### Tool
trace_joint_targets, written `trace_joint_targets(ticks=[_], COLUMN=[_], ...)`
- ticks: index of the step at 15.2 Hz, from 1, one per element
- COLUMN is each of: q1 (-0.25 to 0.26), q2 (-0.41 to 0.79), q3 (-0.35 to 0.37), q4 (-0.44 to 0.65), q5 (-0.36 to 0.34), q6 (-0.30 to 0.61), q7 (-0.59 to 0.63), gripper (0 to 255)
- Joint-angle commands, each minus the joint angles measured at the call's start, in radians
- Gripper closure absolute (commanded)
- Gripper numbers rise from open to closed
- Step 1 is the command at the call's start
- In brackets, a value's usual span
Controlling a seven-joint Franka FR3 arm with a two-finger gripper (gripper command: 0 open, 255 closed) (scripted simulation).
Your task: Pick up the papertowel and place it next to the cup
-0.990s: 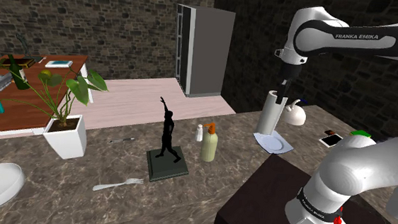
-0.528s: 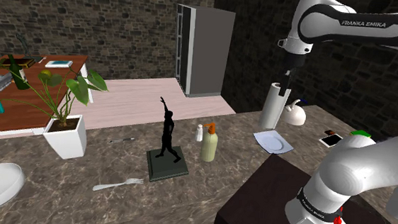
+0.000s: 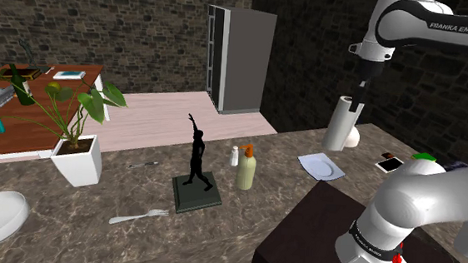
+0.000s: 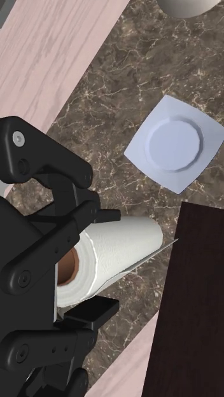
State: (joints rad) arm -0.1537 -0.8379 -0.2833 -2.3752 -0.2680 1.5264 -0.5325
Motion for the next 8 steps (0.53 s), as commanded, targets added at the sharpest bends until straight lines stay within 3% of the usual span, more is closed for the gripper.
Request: trace_joint_targets(ticks=[1,8], q1=[-0.02,-0.093], q2=[-0.034,-0.136], q3=[-0.031,-0.153], q4=[-0.013,-0.019], q5=[-0.032,-0.155], q6=[-0.014,-0.073], q7=[-0.04,-0.197], gripper=[255,255])
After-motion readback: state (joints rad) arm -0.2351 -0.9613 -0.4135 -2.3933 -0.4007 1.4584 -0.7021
